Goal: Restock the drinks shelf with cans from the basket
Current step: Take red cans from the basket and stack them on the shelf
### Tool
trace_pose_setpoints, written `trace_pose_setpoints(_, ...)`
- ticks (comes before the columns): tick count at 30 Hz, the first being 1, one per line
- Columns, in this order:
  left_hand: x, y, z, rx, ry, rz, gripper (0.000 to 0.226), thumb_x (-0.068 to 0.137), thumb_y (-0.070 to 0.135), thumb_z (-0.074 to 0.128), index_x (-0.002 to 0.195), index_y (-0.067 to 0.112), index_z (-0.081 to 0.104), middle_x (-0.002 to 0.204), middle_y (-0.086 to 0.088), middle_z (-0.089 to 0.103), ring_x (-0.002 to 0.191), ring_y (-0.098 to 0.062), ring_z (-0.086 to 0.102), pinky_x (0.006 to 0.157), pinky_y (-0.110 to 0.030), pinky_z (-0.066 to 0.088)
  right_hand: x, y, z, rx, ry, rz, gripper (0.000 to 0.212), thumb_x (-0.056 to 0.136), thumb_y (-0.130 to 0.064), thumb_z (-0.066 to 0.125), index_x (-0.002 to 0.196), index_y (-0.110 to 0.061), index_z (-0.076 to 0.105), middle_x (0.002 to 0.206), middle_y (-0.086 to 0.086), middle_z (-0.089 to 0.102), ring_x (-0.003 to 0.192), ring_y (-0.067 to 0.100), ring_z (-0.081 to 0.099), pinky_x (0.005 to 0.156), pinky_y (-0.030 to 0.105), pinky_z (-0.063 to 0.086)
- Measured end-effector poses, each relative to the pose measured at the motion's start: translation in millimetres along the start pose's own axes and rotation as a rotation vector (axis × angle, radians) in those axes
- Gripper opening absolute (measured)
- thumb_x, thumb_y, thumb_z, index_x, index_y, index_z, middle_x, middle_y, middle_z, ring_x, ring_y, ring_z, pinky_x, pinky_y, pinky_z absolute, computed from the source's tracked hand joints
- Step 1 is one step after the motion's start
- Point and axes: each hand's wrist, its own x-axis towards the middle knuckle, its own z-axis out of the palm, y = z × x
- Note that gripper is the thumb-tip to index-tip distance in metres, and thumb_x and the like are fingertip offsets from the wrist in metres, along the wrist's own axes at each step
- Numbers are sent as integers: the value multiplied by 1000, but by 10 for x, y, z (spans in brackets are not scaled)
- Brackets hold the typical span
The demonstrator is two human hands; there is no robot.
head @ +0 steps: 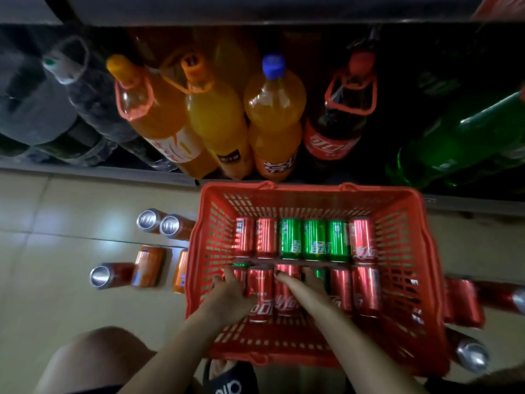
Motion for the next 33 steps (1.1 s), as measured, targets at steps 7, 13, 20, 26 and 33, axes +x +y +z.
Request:
trace_pose_setpoints(7,196,41,230,-206,228,-26,99,86,45,72,156,7,13,154,-25,41,146,-44,34,121,-53,32,180,113,3,210,-70,-88,66,87,-35,79,143,-30,44,139,0,58,115,14,61,85,19,40)
trace_pose_setpoints(13,186,45,310,-190,289,-62,99,90,43,72,155,-4,14,160,-28,27,151,-44,24,125,-46,23,197,253,44,364,-145,-69,74,53,-48,96,117,-25,68,99,-5,80,91,18,77,90,39,60)
trace_pose_setpoints(20,353,14,323,-184,201,-159,114,95,55,62,162,-1,-9,170,-28,-2,157,-49,-3,128,-52,9,242,270,37,394,-322,4,54,77,-30,86,126,-21,67,113,8,78,104,26,75,91,44,60)
trace_pose_setpoints(26,466,-19,349,-518,172,-159,106,58,43,89,144,9,39,138,-13,60,126,-33,59,112,-47,47,208,233,-50,443,-404,74,36,80,-27,77,113,-14,72,104,11,78,95,28,75,85,40,60)
trace_pose_setpoints(33,515,-41,349,-535,18,-95,78,54,33,97,121,17,60,115,-4,73,110,-26,67,104,-48,53,192,248,-242,442,-387,86,15,91,-24,69,97,-11,75,94,13,77,88,26,73,82,39,58)
